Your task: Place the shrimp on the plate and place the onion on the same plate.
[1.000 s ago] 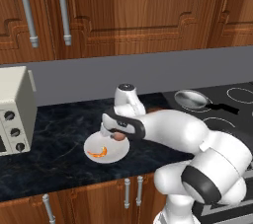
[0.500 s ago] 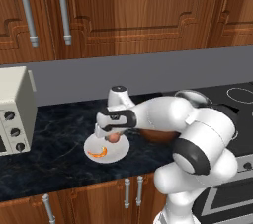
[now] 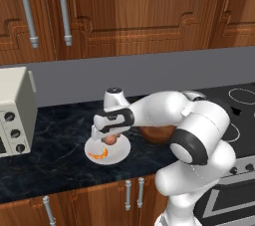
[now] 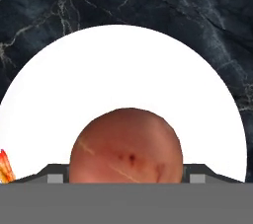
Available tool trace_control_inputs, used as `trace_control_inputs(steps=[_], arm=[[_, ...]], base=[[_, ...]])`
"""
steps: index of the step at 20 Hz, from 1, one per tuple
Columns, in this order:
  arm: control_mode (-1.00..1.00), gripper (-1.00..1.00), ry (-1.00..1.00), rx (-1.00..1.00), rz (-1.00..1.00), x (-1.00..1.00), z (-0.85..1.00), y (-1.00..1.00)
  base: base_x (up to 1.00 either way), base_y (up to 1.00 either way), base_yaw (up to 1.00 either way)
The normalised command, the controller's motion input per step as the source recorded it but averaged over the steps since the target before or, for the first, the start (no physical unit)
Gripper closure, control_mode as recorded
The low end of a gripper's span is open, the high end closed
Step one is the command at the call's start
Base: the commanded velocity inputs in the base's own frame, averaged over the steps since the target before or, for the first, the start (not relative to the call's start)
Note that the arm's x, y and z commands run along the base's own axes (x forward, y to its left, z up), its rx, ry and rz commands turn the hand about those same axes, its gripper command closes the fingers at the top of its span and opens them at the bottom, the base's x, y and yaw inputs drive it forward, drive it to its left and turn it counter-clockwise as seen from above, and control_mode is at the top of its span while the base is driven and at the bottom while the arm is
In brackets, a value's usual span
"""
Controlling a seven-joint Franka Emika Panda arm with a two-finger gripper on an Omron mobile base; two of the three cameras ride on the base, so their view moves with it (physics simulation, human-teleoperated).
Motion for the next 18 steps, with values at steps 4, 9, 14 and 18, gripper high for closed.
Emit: trace_control_inputs(steps=[4, 9, 14, 18], arm=[[-1.0, 1.0, 0.0, 0.0, 0.0, 0.0, -0.16, 0.0], [-1.0, 1.0, 0.0, 0.0, 0.0, 0.0, -0.12, 0.0], [-1.0, -1.0, 0.0, 0.0, 0.0, 0.07, -0.1, 0.02], [-1.0, -1.0, 0.0, 0.0, 0.0, 0.0, 0.0, 0.0]], base=[[0.0, 0.0, 0.0], [0.0, 0.0, 0.0], [0.0, 0.0, 0.0], [0.0, 0.0, 0.0]])
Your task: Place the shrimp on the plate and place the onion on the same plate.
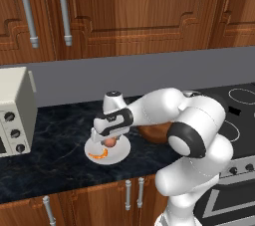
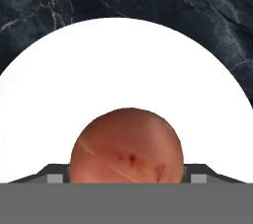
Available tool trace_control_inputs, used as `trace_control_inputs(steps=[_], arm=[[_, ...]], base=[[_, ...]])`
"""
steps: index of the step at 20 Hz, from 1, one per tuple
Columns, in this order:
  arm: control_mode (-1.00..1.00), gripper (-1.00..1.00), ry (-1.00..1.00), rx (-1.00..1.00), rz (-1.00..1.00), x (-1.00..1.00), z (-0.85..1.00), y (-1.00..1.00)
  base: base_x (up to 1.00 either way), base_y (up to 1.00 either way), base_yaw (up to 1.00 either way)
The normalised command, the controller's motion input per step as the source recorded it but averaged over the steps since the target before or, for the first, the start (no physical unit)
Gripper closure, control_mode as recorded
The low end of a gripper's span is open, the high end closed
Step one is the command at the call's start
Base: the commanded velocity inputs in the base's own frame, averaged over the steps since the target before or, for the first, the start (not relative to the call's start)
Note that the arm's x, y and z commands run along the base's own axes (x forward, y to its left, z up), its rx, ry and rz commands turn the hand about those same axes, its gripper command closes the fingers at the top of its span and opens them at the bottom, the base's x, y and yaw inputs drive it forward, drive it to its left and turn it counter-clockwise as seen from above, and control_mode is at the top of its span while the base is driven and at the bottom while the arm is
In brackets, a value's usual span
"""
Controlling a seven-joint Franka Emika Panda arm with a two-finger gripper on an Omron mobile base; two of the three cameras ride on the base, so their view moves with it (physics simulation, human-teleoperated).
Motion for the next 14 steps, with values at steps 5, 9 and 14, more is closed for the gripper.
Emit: trace_control_inputs(steps=[5, 9, 14], arm=[[-1.0, -1.0, 0.0, 0.0, 0.0, 0.0, 0.0, 0.0], [-1.0, -1.0, 0.0, 0.0, 0.0, -0.01, 0.2, 0.0], [-1.0, -1.0, 0.0, 0.0, 0.0, -0.07, 0.49, 0.0]], base=[[0.0, 0.0, 0.0], [0.0, 0.0, 0.0], [0.0, 0.0, 0.0]])
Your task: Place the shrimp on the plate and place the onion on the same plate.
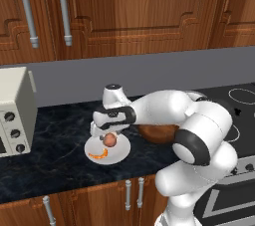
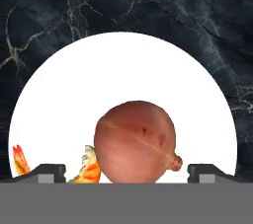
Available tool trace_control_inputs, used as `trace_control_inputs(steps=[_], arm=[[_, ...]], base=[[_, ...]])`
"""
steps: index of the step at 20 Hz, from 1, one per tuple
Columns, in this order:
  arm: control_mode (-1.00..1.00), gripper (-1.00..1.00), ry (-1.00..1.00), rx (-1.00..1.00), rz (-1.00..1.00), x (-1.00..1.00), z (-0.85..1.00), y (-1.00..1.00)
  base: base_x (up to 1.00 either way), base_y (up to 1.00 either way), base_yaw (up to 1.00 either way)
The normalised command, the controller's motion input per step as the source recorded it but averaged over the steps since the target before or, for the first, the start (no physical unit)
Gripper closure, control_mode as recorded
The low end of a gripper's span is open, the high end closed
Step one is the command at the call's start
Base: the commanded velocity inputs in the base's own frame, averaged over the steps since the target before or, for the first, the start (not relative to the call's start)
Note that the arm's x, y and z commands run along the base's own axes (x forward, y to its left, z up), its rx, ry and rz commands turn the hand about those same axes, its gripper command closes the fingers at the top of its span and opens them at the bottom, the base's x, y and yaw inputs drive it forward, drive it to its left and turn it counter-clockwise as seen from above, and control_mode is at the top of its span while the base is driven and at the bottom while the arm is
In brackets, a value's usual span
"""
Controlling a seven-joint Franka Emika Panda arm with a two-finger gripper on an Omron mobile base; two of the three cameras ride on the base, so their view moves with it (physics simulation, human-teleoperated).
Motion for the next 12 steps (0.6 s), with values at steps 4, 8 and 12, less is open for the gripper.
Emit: trace_control_inputs(steps=[4, 8, 12], arm=[[-1.0, -1.0, 0.0, 0.0, 0.0, -0.34, 0.59, -0.09], [-1.0, -1.0, 0.0, 0.0, 0.0, -0.71, 0.35, -0.47], [-1.0, -1.0, 0.0, 0.0, 0.0, -0.91, 0.3, -0.67]], base=[[0.0, 0.0, 0.0], [0.0, 0.0, 0.0], [0.0, 0.0, 0.0]])
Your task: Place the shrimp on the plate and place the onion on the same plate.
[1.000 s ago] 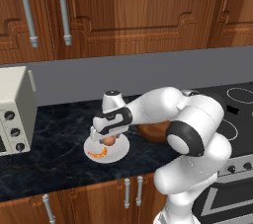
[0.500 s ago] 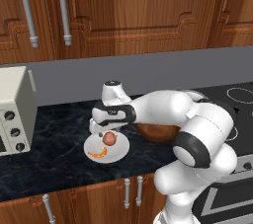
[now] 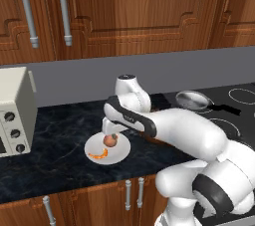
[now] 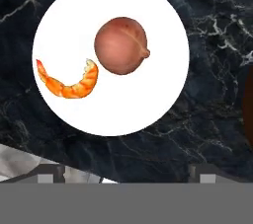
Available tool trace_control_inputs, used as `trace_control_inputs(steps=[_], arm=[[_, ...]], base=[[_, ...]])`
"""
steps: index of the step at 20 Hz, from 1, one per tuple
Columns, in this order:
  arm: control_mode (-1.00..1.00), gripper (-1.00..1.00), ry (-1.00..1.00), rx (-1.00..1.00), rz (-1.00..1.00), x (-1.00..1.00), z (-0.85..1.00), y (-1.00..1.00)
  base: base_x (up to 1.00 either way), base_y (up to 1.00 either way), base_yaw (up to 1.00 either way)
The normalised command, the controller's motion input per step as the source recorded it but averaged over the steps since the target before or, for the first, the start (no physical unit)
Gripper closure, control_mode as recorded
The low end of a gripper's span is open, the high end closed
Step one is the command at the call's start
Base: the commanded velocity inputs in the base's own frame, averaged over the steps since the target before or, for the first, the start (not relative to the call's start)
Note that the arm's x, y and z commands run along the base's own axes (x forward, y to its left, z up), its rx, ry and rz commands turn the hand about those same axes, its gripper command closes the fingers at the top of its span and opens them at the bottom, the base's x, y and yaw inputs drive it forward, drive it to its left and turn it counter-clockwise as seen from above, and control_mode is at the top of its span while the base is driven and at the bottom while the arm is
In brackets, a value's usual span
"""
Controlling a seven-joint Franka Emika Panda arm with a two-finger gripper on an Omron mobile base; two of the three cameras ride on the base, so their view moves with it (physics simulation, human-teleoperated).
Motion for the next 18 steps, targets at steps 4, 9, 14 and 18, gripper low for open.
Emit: trace_control_inputs(steps=[4, 9, 14, 18], arm=[[-1.0, -1.0, -0.01, 0.0, 0.0, -0.99, 0.17, -0.78], [-1.0, -1.0, 0.0, 0.0, -0.06, -0.82, 0.26, -0.69], [-1.0, -1.0, 0.0, 0.0, -0.14, -0.37, 0.39, -0.54], [-1.0, -1.0, 0.0, 0.0, -0.17, -0.14, 0.51, -0.34]], base=[[0.0, 0.0, 0.0], [0.0, 0.0, 0.0], [0.0, 0.0, 0.0], [0.0, 0.0, 0.0]])
